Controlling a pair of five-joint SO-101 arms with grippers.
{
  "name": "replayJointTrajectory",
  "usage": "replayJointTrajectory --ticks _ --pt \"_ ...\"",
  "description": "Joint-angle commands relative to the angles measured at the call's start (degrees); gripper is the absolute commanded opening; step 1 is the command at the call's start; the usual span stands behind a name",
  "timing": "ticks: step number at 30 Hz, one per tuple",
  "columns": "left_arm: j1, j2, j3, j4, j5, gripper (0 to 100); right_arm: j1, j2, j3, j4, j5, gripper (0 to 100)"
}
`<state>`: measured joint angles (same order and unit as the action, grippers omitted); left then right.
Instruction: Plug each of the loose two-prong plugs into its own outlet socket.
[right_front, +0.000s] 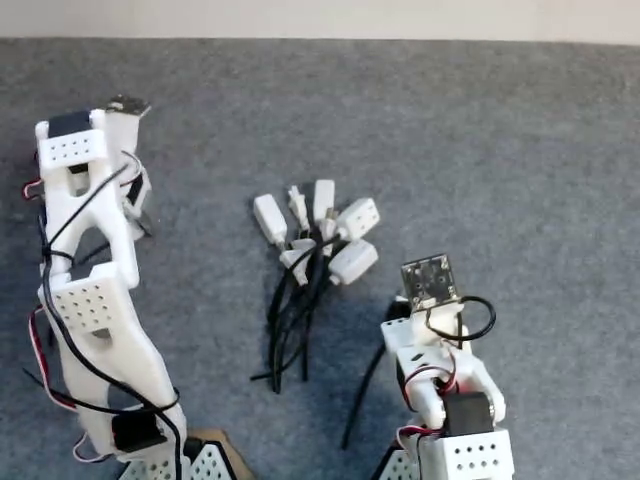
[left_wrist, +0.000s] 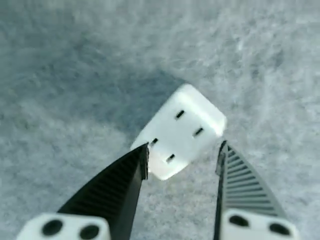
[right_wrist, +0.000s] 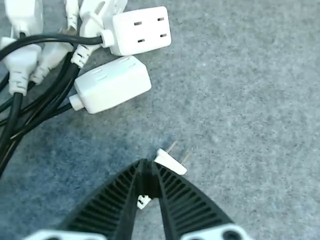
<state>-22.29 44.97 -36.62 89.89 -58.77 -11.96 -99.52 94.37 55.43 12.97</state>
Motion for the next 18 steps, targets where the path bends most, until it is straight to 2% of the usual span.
replayJointTrajectory --ticks 1,6,14,16,18 --pt "1.63 2.86 -0.75 -3.78 -0.88 23 -0.4 -0.66 0.92 -1.8 0.7 0.6" --pt "1.27 5.58 -0.75 -4.04 -4.04 23 -0.4 -0.66 0.92 -1.8 0.7 0.6" --pt "1.01 6.11 -0.57 -3.96 -4.22 22 -0.4 -0.66 0.92 -1.8 0.7 0.6" --pt "1.89 5.85 -0.66 -1.49 -4.4 15 -0.4 -0.66 0.92 -1.89 0.7 0.6" --pt "3.56 5.76 -0.75 2.02 -4.4 3 -0.4 -0.66 0.92 -1.89 0.7 0.6"
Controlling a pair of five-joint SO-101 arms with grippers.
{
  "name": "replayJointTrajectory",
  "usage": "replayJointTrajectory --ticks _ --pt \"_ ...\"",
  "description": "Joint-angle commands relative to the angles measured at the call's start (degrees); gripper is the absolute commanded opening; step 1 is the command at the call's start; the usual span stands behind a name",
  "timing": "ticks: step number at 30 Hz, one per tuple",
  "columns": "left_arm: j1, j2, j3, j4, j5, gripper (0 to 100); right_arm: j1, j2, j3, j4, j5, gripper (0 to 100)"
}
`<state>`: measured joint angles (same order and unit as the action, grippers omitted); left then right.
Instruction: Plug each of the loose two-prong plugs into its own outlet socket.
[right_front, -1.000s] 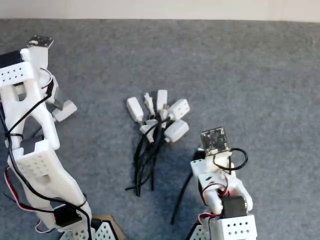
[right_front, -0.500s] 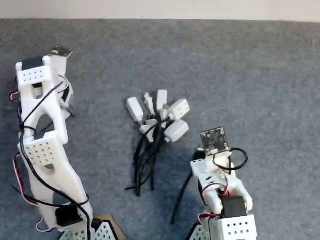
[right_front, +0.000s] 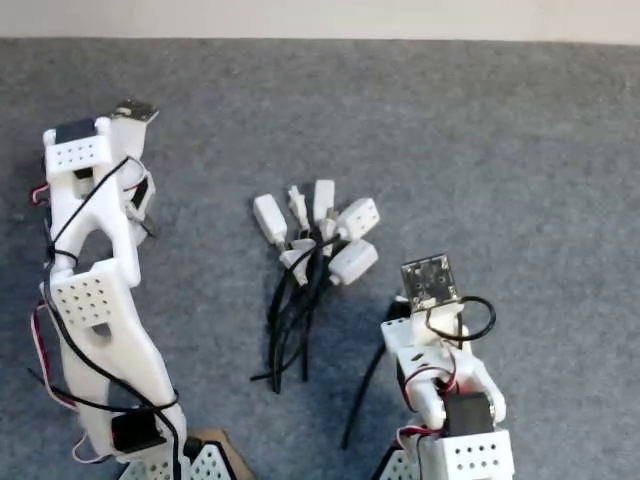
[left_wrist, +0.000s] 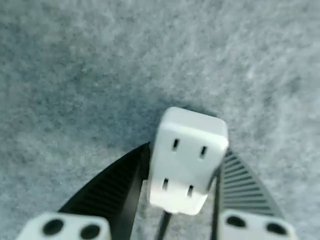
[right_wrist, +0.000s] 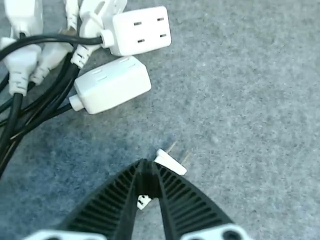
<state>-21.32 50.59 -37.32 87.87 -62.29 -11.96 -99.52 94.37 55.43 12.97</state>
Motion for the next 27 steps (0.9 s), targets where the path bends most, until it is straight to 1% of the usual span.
replayJointTrajectory --ticks 1,2,4,9,14,16,18,20,23,27 --pt "3.82 0.04 -0.04 6.42 -0.88 0 -0.4 -0.66 0.92 -1.89 0.7 0.6" --pt "5.05 -0.04 -0.4 8.97 -0.88 1 -0.4 -0.66 0.92 -1.89 0.7 0.6" --pt "7.69 -0.84 -1.8 13.1 -0.44 0 -0.4 -0.66 0.84 -1.8 0.7 0.6" --pt "14.2 -6.46 -1.01 13.45 5.71 0 -0.4 -0.57 0.48 -0.48 0.7 0.6" --pt "21.14 -15.16 7.96 13.36 6.24 0 -0.31 -0.57 0.13 0.4 0.7 0.6" --pt "23.25 -19.65 12.44 13.27 6.86 0 -0.22 -0.48 -1.54 2.68 0.7 0.6" --pt "24.66 -24.84 16.48 11.43 9.05 0 -0.22 1.1 -4.0 4.79 0.7 0.5" --pt "25.63 -30.46 21.14 9.32 10.2 0 -0.22 4.97 -6.11 4.7 0.7 0.5" --pt "26.86 -38.37 30.37 5.89 10.29 0 -0.22 14.11 -8.92 1.98 0.79 0.5" --pt "27.56 -46.99 46.73 -3.43 9.23 0 -0.13 29.67 -15.43 -1.27 0.79 0.5"
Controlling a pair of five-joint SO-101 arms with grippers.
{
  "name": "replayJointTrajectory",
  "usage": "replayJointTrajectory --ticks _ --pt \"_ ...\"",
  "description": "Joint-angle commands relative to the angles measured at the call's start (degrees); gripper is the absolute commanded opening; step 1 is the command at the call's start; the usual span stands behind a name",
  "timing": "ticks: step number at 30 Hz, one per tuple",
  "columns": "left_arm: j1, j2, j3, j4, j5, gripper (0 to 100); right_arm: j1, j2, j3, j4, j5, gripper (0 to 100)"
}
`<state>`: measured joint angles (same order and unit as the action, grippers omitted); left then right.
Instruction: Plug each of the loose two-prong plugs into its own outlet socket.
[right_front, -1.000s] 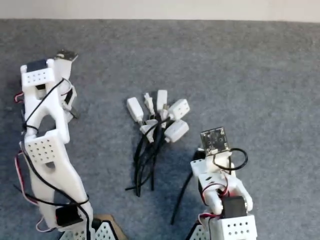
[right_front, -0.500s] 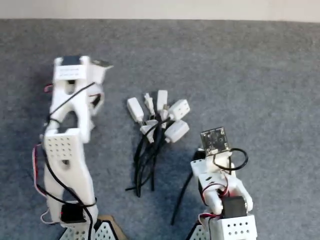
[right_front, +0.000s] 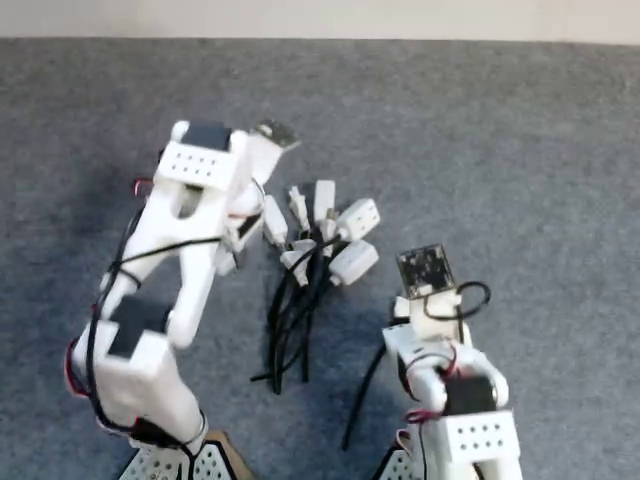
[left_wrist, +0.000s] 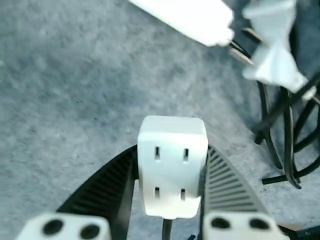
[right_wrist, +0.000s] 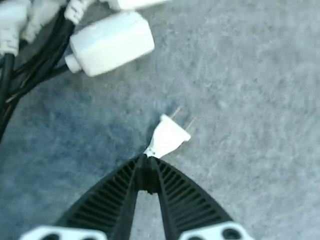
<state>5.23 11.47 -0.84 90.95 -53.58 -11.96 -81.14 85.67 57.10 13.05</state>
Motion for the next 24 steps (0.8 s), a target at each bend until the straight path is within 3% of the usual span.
replayJointTrajectory --ticks 1,6,12,18,24 --pt "1.27 -9.63 14.46 -8.88 -1.05 0 -0.13 14.9 -8.22 -3.65 0.7 0.5" --pt "0.13 -17.71 31.43 -16.79 -14.42 0 -0.13 28.44 -12.35 -9.1 2.29 0.5" --pt "-2.24 -24.84 36.53 -16.88 -28.92 0 -0.13 35.21 -12.62 -13.05 3.08 0.5" --pt "-0.4 -25.89 29.85 -5.36 -44.31 0 -0.13 35.65 -13.67 -12.79 2.81 0.5" --pt "-1.8 -25.27 9.45 9.49 -48.88 0 -0.04 35.74 -13.32 -12.79 2.81 0.5"
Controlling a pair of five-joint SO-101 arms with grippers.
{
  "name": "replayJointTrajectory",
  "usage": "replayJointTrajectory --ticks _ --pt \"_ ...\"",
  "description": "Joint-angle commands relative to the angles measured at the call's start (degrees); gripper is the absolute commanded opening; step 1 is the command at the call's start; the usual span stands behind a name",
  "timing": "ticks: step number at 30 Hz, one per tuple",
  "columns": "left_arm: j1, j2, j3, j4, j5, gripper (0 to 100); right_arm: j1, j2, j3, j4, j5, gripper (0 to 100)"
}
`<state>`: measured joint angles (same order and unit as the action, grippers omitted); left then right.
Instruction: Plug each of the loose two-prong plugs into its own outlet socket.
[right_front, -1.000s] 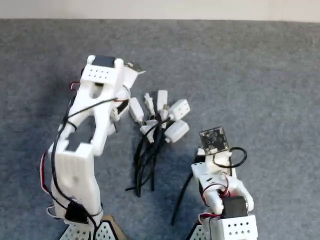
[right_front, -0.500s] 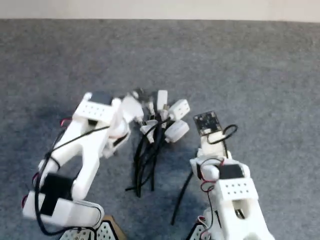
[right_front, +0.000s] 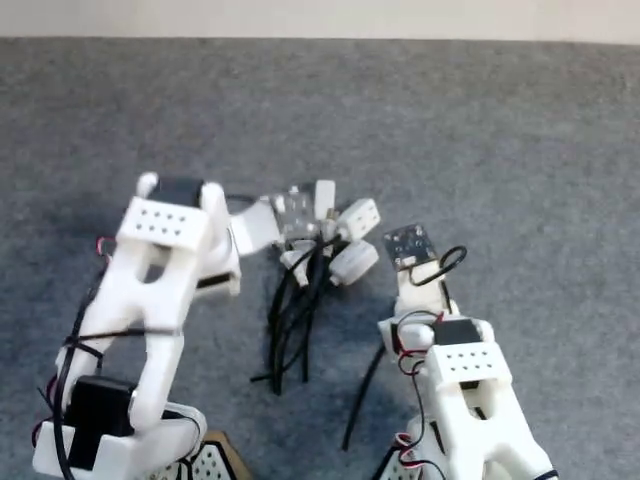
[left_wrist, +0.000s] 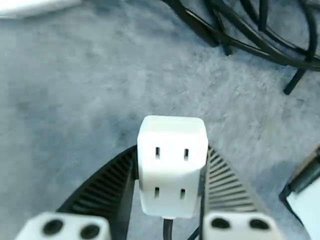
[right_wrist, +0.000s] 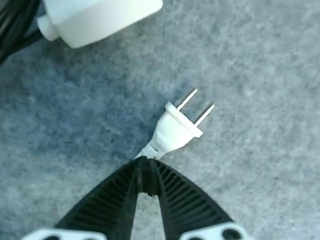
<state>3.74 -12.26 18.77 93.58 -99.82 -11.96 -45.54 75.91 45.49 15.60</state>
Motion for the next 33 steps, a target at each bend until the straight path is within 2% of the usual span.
replayJointTrajectory --ticks 1,6,12,17,20,22,25,28,33 --pt "-1.1 -1.54 -11.65 7.21 -2.9 0 -0.04 0.13 -3.65 -1.27 0.35 0.5" --pt "-4.62 2.59 -7.52 4.75 -4.13 0 -0.04 0.13 -3.82 -1.36 0.35 0.5" --pt "-4.97 16.04 -0.13 -16.0 4.04 0 -0.04 -0.31 -3.47 -1.36 0.26 0.5" --pt "-0.31 24.92 0.57 -18.46 7.3 0 -0.04 -0.31 -3.47 -1.36 0.26 0.5" --pt "0.13 28.26 2.07 -20.31 9.41 1 1.27 -0.31 -3.38 -1.36 0.18 0.5" --pt "-0.04 28.88 3.65 -22.68 12.4 5 2.33 -0.31 -3.56 -1.36 0.18 0.5" --pt "-0.31 27.91 4.7 -24.35 17.41 19 2.59 -0.31 -3.65 -1.45 0.18 0.5" --pt "-0.48 25.71 4.7 -24.18 18.46 29 2.59 -0.31 -3.74 -1.45 0.18 0.5" --pt "-0.57 18.86 4.7 -24.18 23.91 32 2.59 -0.31 -3.65 -1.45 0.18 0.5"
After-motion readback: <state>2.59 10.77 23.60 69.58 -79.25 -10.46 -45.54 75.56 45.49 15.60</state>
